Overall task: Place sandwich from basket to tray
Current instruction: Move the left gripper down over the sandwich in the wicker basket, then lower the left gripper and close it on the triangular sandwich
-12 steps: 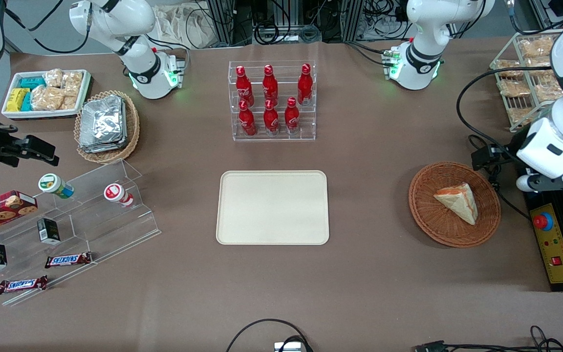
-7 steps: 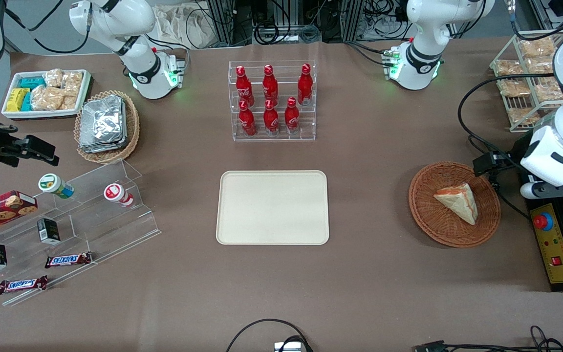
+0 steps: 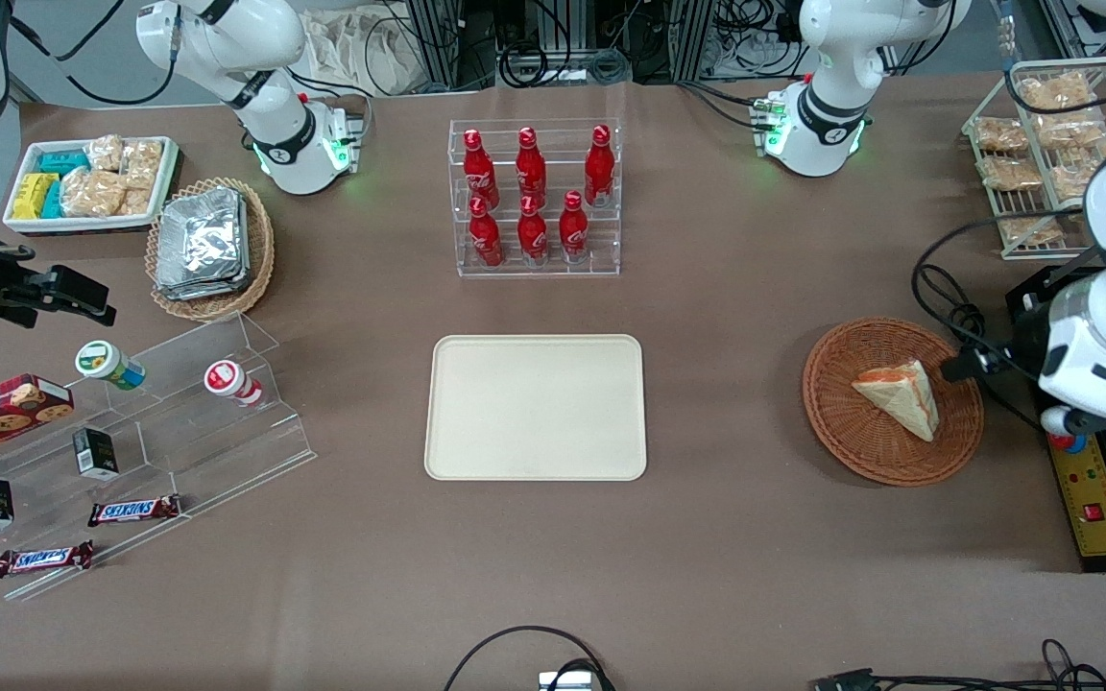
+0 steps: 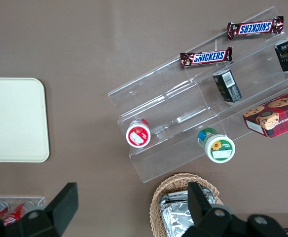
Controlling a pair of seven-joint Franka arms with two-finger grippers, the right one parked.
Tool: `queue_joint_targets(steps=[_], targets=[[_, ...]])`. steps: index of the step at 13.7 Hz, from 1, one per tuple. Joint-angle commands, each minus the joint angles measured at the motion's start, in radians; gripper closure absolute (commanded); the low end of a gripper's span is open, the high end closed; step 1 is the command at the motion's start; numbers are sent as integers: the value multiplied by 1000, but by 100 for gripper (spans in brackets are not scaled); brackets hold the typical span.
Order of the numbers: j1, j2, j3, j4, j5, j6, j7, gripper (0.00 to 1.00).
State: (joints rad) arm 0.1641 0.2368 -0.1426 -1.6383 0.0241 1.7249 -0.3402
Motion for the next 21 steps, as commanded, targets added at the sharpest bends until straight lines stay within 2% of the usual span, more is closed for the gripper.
queue_joint_targets(steps=[1, 3, 7, 9, 13, 21], targets=[[38, -22, -2, -93, -45, 53, -158, 0], [77, -27, -2, -177, -56, 158, -229, 0], [114, -25, -2, -346, -139, 389, -322, 0], [107, -22, -3, -383, -139, 436, -413, 0], [101, -7, -5, -484, -141, 583, -442, 0], [100, 76, -11, -505, -144, 648, -477, 0]])
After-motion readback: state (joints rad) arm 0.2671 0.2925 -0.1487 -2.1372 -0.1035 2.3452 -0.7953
